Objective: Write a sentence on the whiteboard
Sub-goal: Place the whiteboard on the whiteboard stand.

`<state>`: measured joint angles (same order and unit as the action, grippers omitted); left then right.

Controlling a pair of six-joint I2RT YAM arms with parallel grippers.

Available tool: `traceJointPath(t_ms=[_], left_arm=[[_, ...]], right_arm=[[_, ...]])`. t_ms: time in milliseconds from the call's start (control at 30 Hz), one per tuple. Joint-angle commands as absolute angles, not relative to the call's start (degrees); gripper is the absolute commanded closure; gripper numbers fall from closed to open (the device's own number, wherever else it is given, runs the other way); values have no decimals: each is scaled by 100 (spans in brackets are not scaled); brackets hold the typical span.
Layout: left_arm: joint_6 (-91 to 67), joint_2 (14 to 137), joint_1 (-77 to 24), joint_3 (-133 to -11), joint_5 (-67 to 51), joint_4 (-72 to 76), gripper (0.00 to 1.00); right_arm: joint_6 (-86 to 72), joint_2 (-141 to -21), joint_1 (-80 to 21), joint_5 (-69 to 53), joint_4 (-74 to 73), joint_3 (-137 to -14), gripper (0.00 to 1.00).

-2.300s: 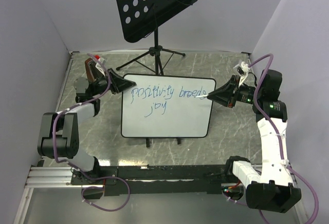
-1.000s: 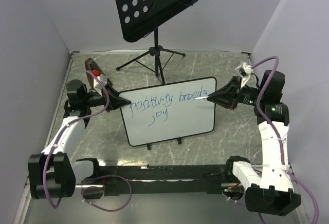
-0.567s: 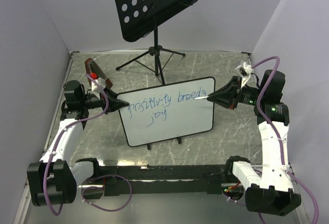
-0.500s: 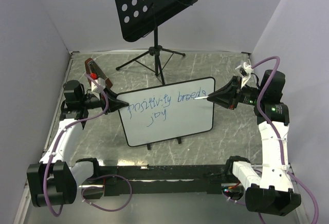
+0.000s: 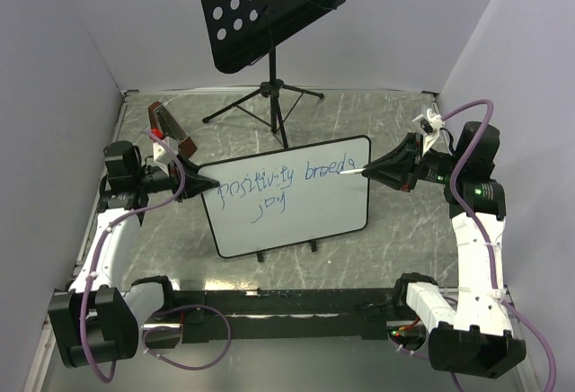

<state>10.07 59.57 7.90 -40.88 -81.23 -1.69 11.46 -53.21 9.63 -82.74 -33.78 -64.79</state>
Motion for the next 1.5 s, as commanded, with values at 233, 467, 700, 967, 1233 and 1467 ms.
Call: traceJointPath(t_ms=[233,467,700,967,1233,1467], left_arm=[[2295,5836,1019,-4219,-6759,975,87],[1758,5880,1011,-4078,-6803,1617,69],[1441,5985,1011,-4025,-6750,1986,64],[1547,6091,1011,-3903,-6513,2004,59],[1450,6144,1002,-3551,-6188,2486,51],[1459,6073,1019,-3481,-5986,2566,44]], right_arm=[[1081,-5159,1011,-8569,-3006,-6346,100],[1020,-5150,1020,-8569,-2962,-6346,100],[1028,-5150,1028,-8578,-2979,-6363,100],[1037,-5159,1037,-8578,-2997,-6372,100],[1072,-5159,1055,-8604,-3032,-6381,100],[1072,-5168,1063,-8604,-3015,-6355,100]])
